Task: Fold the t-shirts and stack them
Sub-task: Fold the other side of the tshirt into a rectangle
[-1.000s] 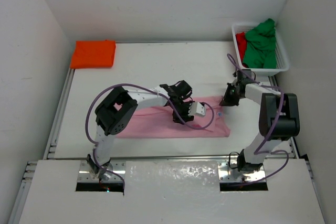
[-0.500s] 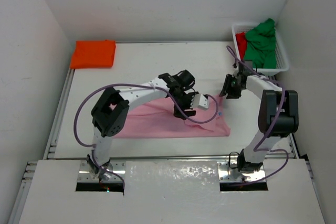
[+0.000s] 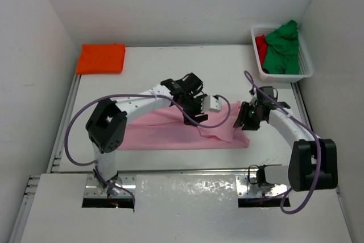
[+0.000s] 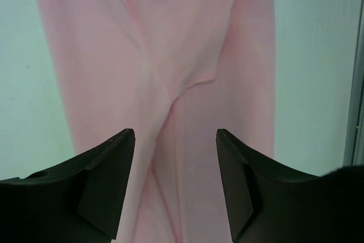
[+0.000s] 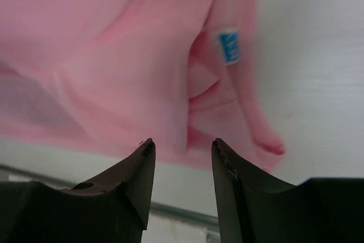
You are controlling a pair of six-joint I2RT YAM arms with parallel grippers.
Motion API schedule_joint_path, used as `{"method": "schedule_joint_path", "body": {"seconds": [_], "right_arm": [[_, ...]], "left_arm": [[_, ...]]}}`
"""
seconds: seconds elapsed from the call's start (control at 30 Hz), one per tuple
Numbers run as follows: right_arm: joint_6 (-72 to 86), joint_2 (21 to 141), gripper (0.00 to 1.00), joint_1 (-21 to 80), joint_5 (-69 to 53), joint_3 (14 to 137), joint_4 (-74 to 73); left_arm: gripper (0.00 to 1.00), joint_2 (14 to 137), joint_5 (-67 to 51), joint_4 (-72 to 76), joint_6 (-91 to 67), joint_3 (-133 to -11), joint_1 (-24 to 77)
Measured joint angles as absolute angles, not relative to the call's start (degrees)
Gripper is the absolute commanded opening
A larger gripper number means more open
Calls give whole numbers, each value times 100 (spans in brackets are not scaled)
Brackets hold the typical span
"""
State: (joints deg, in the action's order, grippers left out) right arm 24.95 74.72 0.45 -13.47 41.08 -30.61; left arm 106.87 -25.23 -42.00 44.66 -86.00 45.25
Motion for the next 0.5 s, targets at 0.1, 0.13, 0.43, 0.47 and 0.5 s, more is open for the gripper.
{"method": "schedule_joint_path", "body": {"seconds": [0.1,0.13,0.43,0.47,0.5], "right_arm": [[2764,7537,43,360,-1660,3756,-3081],[2845,7566,43,392,-1726,3715,-3072],[3065,7669,46,390,-1959,3671,-2884],[3068,7684,46,390,-1970,3649,-2864],[3070,7695,46,390,-1984,3625,-2862]], "left_arm": [[55,10726,-2375,-4077,4475,-8388,4834],[54,10737,-2333,-3990,4491,-8315,4965],[55,10975,-1898,-3260,4812,-7620,5513],[55,11037,-1837,-3164,4823,-7590,5520],[55,11087,-1780,-3098,4838,-7577,5520]]}}
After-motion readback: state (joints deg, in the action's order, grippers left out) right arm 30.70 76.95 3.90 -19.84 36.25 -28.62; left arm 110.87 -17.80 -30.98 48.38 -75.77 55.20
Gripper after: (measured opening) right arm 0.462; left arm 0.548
